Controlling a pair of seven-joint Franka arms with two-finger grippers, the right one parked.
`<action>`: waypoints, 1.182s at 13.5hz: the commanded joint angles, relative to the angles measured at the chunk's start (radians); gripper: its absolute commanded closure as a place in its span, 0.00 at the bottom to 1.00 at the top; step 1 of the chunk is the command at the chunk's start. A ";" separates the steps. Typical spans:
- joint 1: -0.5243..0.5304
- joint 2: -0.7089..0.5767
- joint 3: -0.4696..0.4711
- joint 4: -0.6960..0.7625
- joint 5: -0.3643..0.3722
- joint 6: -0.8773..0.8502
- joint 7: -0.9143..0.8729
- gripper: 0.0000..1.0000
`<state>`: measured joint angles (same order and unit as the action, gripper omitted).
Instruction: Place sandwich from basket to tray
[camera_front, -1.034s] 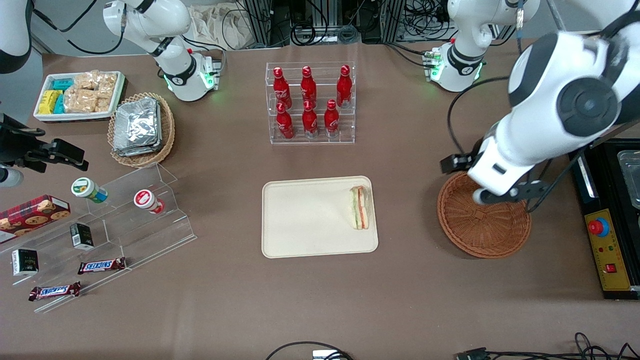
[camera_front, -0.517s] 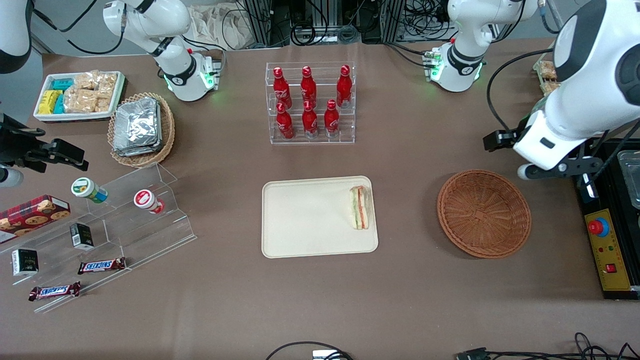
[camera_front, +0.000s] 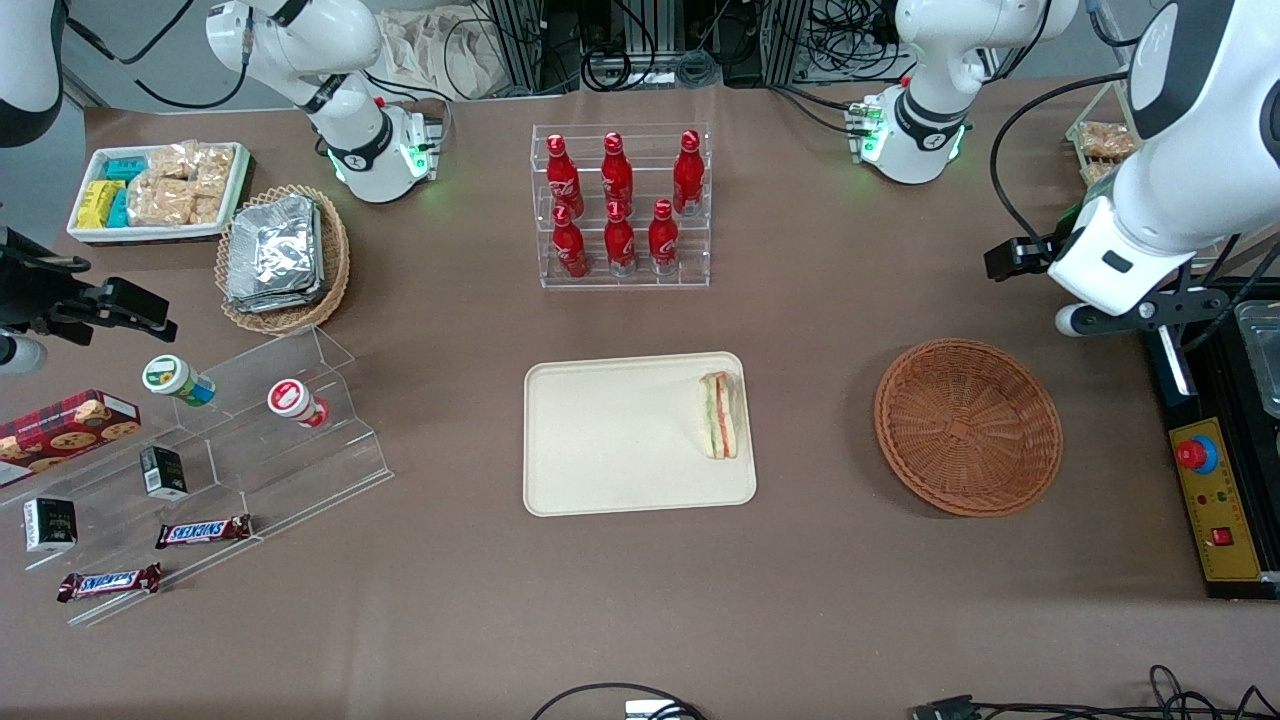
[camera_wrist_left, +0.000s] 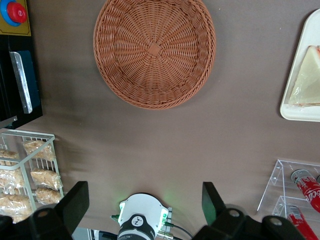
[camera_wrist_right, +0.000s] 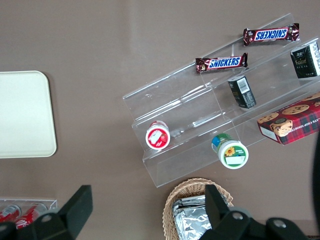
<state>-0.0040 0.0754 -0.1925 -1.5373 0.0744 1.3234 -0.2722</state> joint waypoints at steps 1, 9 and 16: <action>0.018 -0.023 -0.004 -0.015 0.007 -0.016 0.036 0.00; 0.030 -0.025 -0.004 -0.014 0.005 -0.027 0.037 0.00; 0.098 -0.043 -0.012 -0.014 -0.013 -0.021 0.080 0.00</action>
<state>0.0589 0.0636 -0.1904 -1.5372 0.0729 1.3065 -0.2330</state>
